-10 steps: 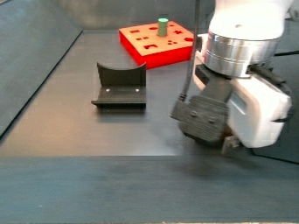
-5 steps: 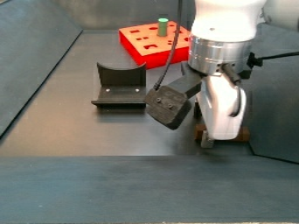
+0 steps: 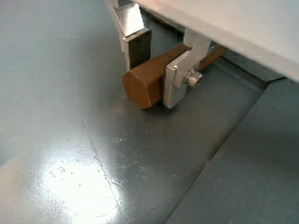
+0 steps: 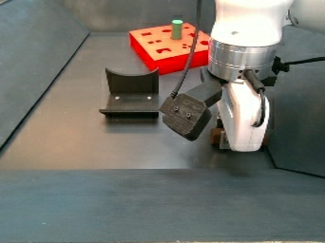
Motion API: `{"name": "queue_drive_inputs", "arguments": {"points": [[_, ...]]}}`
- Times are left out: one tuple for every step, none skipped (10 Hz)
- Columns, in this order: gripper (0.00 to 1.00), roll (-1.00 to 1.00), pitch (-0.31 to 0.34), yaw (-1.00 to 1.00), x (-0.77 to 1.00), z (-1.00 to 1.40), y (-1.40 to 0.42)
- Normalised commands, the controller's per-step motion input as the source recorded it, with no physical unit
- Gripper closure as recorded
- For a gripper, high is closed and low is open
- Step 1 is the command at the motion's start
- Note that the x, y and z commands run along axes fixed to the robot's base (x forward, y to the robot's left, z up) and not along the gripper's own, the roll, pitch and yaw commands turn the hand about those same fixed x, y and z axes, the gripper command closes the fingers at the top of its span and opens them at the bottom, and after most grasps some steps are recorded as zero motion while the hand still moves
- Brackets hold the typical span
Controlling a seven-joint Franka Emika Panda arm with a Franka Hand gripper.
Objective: Pick up the hexagon object. Move up. Place the hexagon object on the fixture. Regrasp the hexagon object. Move to above the board. Insert the hexagon object.
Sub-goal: Pick up the hexagon object, then move up.
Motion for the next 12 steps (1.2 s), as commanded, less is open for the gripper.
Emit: {"name": "queue_drive_inputs", "arguments": {"points": [[1.0,0.0,0.0,0.0,0.0,0.0,0.0],[1.0,0.0,0.0,0.0,0.0,0.0,0.0],[1.0,0.0,0.0,0.0,0.0,0.0,0.0],[1.0,0.0,0.0,0.0,0.0,0.0,0.0],[1.0,0.0,0.0,0.0,0.0,0.0,0.0],[1.0,0.0,0.0,0.0,0.0,0.0,0.0],[1.0,0.0,0.0,0.0,0.0,0.0,0.0],[1.0,0.0,0.0,0.0,0.0,0.0,0.0],[1.0,0.0,0.0,0.0,0.0,0.0,0.0],[1.0,0.0,0.0,0.0,0.0,0.0,0.0],[1.0,0.0,0.0,0.0,0.0,0.83,0.0],[1.0,0.02,-0.019,-0.03,0.0,0.82,0.06]]}}
